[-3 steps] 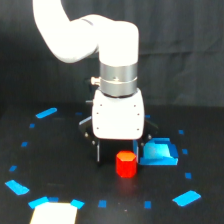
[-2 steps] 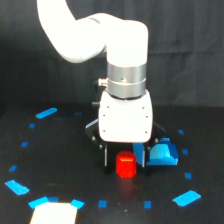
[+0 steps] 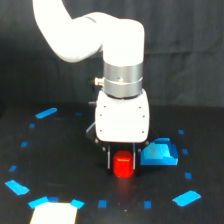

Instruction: Pick up the red object from the table

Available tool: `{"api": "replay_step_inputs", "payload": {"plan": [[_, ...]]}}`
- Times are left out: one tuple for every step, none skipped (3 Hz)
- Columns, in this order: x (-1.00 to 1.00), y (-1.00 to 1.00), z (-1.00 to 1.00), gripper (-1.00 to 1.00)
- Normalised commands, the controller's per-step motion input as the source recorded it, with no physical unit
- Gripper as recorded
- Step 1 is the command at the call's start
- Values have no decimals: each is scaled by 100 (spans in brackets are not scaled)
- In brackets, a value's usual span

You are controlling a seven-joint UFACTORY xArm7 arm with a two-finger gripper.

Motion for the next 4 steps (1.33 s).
{"api": "replay_step_inputs", "payload": {"plan": [[27,-14,6,-100],[58,57,100,-100],[62,58,100,-97],[100,48,94,-69]]}}
